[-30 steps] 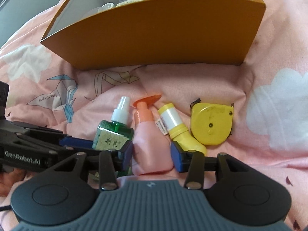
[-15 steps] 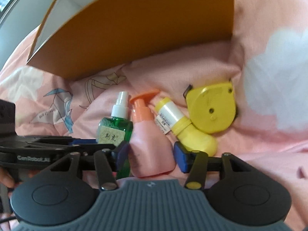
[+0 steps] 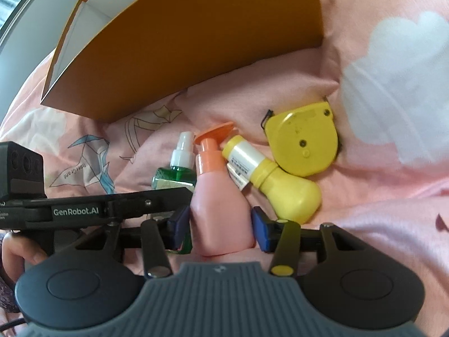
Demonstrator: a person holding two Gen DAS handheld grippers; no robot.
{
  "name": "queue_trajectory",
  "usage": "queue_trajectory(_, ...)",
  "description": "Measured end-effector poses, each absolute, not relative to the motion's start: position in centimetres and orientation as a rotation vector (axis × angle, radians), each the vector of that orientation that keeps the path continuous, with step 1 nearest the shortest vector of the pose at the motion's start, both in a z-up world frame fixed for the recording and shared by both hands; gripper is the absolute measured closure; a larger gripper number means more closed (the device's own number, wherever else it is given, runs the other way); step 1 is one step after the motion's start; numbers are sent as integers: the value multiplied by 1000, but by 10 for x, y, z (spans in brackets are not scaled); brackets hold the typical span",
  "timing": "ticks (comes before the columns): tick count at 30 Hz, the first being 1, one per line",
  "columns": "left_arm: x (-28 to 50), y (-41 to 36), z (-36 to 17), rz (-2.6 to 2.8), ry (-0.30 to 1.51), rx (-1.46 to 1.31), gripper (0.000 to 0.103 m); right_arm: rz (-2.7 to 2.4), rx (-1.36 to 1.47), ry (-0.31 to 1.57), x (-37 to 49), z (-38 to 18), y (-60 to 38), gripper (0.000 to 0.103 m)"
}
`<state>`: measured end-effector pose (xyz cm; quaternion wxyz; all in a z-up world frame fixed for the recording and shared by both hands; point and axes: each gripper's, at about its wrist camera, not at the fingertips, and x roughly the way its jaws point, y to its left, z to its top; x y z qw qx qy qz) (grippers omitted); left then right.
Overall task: Organize rigid objects
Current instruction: 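Grasp the green spray bottle with the left tool while the right tool grasps the pink pump bottle, then lift both bottles and lower them upright into the box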
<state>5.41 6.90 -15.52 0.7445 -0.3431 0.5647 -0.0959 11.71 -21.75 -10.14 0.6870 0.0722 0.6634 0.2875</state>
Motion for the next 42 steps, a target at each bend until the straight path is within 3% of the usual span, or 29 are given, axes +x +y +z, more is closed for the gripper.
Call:
queue_trajectory(3,52,64,-147,-224,1219,-705,58,643,158,1492,118,-102,-217,54)
queue_trajectory(7,46,58,-132,-241,1189,-641,63,636,157,1488,119,-101,-218,54)
queue_trajectory(18,51,49,-129,-212,1226,-577,65,653,250,1501,125,-115,-218,54)
queue_trajectory(22,45,50,-114,-240,1203,-546,69,666,214,1447,118,-99,-218,55)
queue_trajectory(42,39,58,-18,-238,985,-438,70,722,112,1131,103,1,-223,58)
